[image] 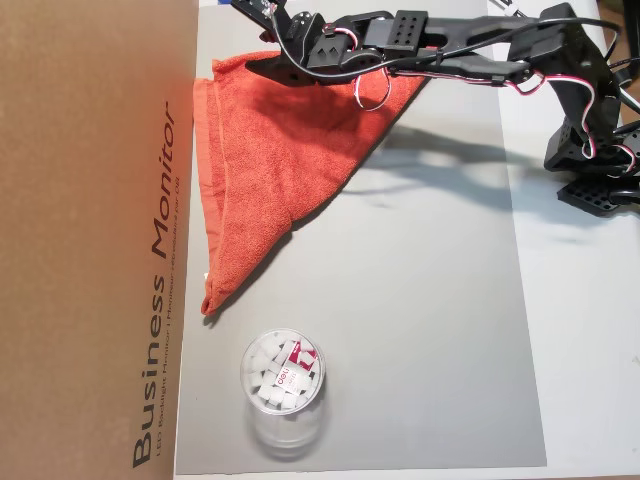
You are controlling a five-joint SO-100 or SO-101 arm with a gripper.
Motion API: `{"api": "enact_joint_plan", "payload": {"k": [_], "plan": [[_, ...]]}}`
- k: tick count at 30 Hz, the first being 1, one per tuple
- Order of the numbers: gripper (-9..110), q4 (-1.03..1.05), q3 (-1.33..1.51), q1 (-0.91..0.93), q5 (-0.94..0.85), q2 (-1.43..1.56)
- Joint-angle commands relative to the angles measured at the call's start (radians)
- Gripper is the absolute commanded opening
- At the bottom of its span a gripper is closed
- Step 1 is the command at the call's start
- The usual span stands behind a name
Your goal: Fold the blanket.
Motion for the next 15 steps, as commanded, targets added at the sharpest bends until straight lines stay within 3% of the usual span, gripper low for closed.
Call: {"api": "enact_joint_plan", "payload": {"k": [1, 15], "plan": [[18, -0.003, 0.074, 0.006, 0.006, 0.172], [19, 0.009, 0.457, 0.067, 0.241, 0.517]]}}
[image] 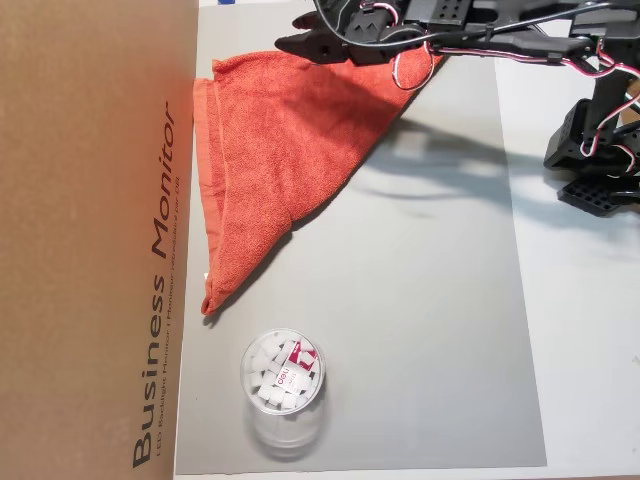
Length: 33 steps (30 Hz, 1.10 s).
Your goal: Fold the blanket.
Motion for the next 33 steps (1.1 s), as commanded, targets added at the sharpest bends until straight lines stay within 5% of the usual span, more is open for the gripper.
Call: {"api": "enact_joint_plan", "payload": {"k": [1, 33], "plan": [[19, 0.003, 0.054, 0.026, 0.049, 0.138], [18, -0.011, 0.853, 0.190, 0.598, 0.810]]}}
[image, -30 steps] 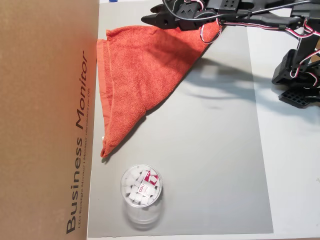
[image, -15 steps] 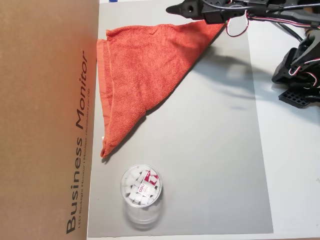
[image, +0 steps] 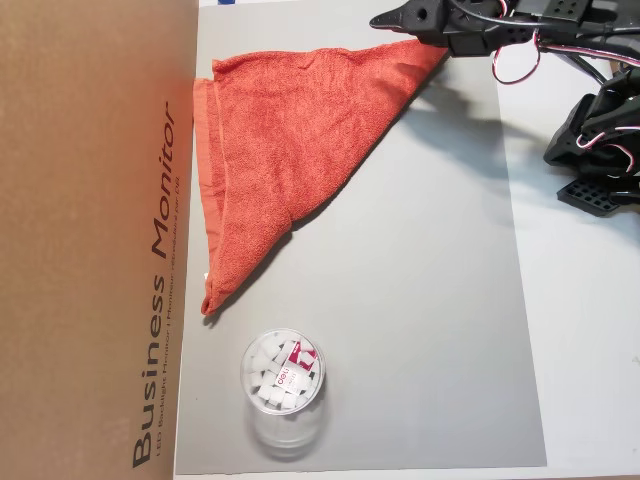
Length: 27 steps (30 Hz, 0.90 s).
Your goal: Fold the blanket.
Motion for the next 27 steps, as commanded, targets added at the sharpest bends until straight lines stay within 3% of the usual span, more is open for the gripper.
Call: {"api": "enact_joint_plan", "payload": {"k": [1, 7, 27], "plan": [[18, -0.011, 0.043, 0.018, 0.072, 0.077], [18, -0.011, 0.227, 0.072, 0.230, 0.176], [18, -0.012, 0.425, 0.221, 0.310, 0.253]]}}
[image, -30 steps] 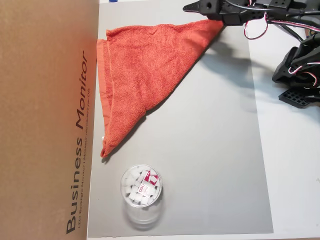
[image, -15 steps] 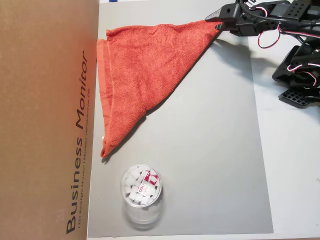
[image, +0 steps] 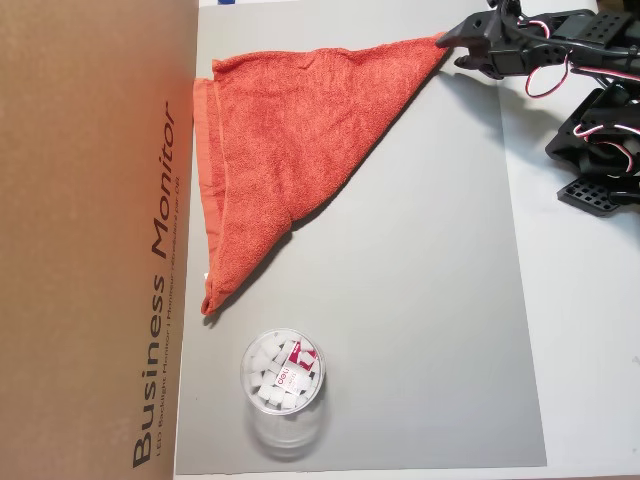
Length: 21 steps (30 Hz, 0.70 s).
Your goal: Fold the blanket.
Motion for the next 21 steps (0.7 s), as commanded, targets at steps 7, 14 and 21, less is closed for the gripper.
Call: {"api": "enact_joint_plan", "payload": {"k": [7, 14, 21], "plan": [[18, -0.012, -0.006, 0.014, 0.005, 0.008], [18, -0.012, -0.005, 0.014, -0.006, 0.008], [18, -0.012, -0.005, 0.031, -0.041, 0.006]]}}
